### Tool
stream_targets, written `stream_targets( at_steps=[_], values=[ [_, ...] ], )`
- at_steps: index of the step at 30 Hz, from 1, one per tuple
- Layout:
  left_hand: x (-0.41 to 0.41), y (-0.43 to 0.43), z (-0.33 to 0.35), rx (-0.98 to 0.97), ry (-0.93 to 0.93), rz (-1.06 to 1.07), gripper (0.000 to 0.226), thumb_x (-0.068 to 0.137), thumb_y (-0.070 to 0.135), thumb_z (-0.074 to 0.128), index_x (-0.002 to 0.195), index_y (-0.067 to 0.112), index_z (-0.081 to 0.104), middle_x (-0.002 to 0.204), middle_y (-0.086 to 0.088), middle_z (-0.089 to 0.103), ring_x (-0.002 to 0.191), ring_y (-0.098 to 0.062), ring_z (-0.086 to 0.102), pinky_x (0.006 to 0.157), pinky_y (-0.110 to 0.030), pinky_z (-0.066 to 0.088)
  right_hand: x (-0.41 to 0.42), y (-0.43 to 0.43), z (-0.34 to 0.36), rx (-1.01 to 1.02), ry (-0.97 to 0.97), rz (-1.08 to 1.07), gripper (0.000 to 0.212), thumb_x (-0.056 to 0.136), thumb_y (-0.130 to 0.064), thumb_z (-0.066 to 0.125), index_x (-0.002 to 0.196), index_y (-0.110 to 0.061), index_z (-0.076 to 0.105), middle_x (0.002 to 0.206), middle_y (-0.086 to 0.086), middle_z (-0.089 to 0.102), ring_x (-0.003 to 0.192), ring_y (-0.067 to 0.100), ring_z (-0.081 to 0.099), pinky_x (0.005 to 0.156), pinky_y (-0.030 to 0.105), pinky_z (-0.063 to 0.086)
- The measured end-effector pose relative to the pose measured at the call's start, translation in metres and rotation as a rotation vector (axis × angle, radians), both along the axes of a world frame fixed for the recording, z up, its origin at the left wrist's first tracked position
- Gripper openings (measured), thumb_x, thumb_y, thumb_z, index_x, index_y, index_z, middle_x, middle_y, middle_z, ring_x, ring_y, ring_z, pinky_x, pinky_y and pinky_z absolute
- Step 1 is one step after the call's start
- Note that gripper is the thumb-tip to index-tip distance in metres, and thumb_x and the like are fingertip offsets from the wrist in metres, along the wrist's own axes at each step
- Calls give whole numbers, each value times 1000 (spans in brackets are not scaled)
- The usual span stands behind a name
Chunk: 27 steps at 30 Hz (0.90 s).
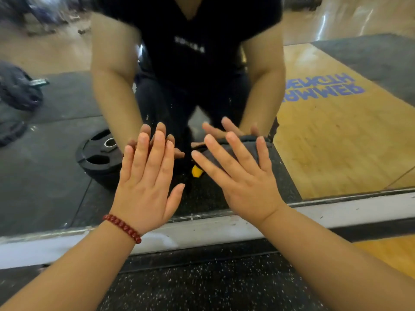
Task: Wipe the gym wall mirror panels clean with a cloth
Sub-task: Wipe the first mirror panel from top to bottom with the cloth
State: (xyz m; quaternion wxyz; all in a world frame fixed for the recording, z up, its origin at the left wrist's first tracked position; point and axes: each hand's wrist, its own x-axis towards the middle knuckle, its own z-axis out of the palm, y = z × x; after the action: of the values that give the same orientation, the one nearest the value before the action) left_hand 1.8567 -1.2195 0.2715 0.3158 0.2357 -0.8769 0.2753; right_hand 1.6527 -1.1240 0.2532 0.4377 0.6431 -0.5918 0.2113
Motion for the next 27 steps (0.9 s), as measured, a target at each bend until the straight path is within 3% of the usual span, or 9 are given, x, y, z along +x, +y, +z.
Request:
stream_targets(
  at_steps=[3,9,11,16,18,24,27],
  values=[
    [-3,3,-2,22,27,-2,70,104,47,18,156,6,-6,162,-10,-21,150,-28,-18,122,-45,-10,2,-3,7,-39,-34,7,57,101,-12,36,154,-32,30,161,-6,22,152,21,-6,120,52,-1],
    [-5,6,-12,36,20,14,69,104,46,17,156,5,-5,162,-10,-20,150,-29,-17,122,-45,-10,-14,16,-62,219,306,-60,63,96,-12,31,156,-30,25,165,-5,11,153,22,-4,122,51,-4],
    [-6,6,-12,48,20,18,70,104,46,17,156,5,-5,162,-11,-20,150,-29,-17,122,-45,-10,-15,16,-55,200,281,-47,62,98,-12,29,157,-30,24,166,-4,8,153,22,-3,122,50,-3],
    [-13,10,-7,32,17,-16,70,103,46,18,156,5,-4,163,-11,-17,150,-29,-15,122,-46,-10,-21,3,10,-99,-10,-26,59,100,-13,39,155,-33,28,166,-4,8,153,22,-3,120,53,5],
    [-24,11,2,0,12,-47,71,103,45,22,156,5,-3,163,-10,-16,151,-28,-14,122,-46,-9,-32,5,12,-133,-19,-25,60,99,-12,41,154,-33,29,165,-4,12,153,23,-1,120,54,6],
    [-56,14,15,-41,84,-32,82,95,43,37,156,6,-5,163,-7,-21,150,-26,-19,120,-46,-14,-69,47,-60,189,266,-135,80,84,-11,50,157,-31,24,164,-3,13,153,25,2,122,53,-3],
    [-58,12,13,-78,90,-12,83,95,42,38,156,6,-6,162,-8,-22,149,-26,-20,120,-45,-15,-64,42,-36,133,188,-107,77,88,-10,48,157,-31,23,166,-3,7,153,25,1,122,52,0]
  ],
)
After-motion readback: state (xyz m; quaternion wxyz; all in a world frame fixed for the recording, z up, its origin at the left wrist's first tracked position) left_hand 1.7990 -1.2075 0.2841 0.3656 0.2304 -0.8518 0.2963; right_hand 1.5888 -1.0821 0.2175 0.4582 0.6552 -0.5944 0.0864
